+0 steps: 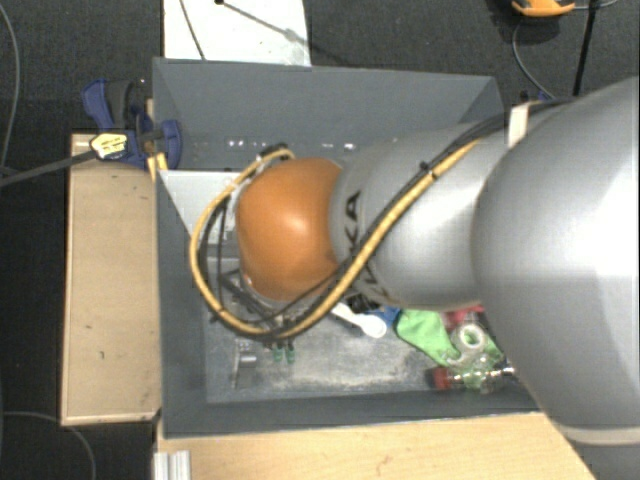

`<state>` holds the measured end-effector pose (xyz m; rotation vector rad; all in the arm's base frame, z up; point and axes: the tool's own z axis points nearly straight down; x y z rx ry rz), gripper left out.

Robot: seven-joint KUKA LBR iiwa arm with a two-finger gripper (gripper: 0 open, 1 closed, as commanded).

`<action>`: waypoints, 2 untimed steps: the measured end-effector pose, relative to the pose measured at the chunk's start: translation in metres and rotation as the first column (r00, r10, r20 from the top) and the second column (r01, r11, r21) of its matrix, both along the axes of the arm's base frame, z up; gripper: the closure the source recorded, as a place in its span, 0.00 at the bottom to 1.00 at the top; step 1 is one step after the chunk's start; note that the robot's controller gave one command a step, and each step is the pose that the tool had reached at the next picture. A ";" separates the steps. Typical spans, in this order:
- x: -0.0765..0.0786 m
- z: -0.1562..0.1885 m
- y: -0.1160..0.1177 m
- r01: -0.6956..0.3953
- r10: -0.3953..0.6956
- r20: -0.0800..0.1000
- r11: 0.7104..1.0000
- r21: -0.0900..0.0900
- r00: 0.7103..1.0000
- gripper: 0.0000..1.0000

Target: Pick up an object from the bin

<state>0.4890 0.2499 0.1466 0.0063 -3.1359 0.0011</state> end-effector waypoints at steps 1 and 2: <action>0.002 0.005 -0.001 0.007 -0.007 0.007 1.000 0.002 1.000 0.00; 0.078 -0.033 -0.064 0.044 -0.044 0.012 0.999 0.000 0.999 0.00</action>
Offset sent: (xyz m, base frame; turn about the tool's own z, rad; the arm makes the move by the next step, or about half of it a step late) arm 0.0738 -0.0591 -0.0316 0.0361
